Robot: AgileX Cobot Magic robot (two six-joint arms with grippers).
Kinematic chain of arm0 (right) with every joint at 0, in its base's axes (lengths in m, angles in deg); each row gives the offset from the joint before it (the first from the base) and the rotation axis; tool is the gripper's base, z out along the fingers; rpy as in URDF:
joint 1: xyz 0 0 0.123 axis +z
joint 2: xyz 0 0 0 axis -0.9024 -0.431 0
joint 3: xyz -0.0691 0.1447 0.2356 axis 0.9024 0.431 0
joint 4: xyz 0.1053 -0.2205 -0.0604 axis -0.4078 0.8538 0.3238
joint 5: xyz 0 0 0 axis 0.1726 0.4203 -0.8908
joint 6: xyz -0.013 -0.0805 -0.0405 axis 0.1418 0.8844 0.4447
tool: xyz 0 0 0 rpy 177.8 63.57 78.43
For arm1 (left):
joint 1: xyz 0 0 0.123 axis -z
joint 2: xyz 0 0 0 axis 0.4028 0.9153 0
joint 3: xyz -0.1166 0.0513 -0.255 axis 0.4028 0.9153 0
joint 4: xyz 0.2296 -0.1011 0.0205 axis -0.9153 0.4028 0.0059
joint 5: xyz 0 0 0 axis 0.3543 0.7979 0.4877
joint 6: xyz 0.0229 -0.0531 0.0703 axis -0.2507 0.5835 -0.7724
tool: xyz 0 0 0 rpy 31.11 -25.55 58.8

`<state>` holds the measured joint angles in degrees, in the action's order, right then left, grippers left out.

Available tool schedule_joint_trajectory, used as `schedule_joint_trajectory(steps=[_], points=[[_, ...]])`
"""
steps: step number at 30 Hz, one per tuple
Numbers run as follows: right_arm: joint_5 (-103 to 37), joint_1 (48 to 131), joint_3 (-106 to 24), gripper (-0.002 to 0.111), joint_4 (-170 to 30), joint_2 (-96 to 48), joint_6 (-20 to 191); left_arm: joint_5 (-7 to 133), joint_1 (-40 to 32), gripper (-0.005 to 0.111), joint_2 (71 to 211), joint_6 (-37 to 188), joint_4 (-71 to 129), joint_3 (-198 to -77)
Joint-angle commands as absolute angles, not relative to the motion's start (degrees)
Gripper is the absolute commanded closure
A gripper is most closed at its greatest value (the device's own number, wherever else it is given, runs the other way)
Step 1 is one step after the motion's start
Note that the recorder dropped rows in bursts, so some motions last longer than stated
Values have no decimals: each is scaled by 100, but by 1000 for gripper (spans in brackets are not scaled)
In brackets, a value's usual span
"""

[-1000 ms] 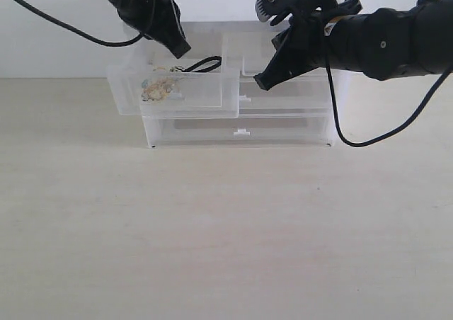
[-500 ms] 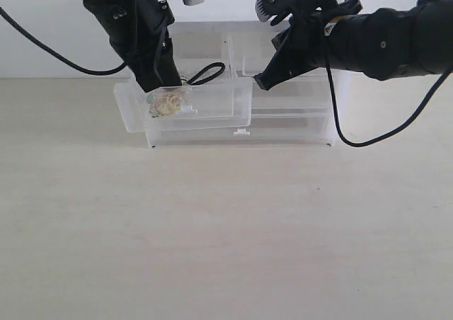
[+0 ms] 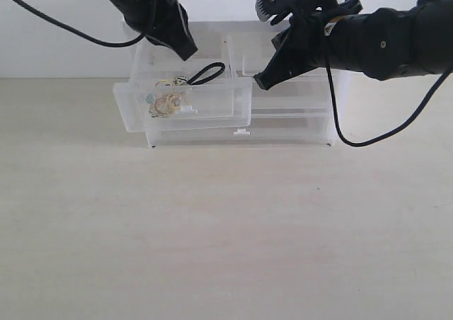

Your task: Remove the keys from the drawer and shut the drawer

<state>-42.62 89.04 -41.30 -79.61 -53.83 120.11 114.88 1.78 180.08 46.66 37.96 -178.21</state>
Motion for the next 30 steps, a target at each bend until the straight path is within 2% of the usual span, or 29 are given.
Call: schedule_joint_trajectory(steps=[1, 3, 4, 5, 6, 8, 25, 27, 30], points=[[-4664, 8830, -4184, 109, -8002, -5382, 11977, 11392, 208, 100, 18057, 5228, 3682, -17998], [-4689, 8830, -4184, 109, -8002, -5382, 11977, 11641, 208, 91, 18213, 5521, 3666, -18196], [-4701, 8830, -4184, 109, -8002, -5382, 11977, 11913, 208, 78, 18416, 5949, 3666, -18430], [-4701, 8830, -4184, 109, -8002, -5382, 11977, 12018, 208, 73, 18495, 6093, 3666, -18521], [-4701, 8830, -4184, 109, -8002, -5382, 11977, 12224, 208, 63, 18673, 6278, 3666, -18700], [-4701, 8830, -4184, 109, -8002, -5382, 11977, 12284, 208, 59, 18833, 6443, 3666, -18814], [-4701, 8830, -4184, 109, -8002, -5382, 11977, 13112, 208, 60, 19369, 7192, 3377, -18889], [-4713, 8830, -4184, 109, -8002, -5382, 11977, 13098, 208, 69, 19369, 7192, 3336, -18889], [-4726, 8830, -4184, 109, -8002, -5382, 11977, 13098, 208, 94, 19369, 7192, 3217, -18889]])
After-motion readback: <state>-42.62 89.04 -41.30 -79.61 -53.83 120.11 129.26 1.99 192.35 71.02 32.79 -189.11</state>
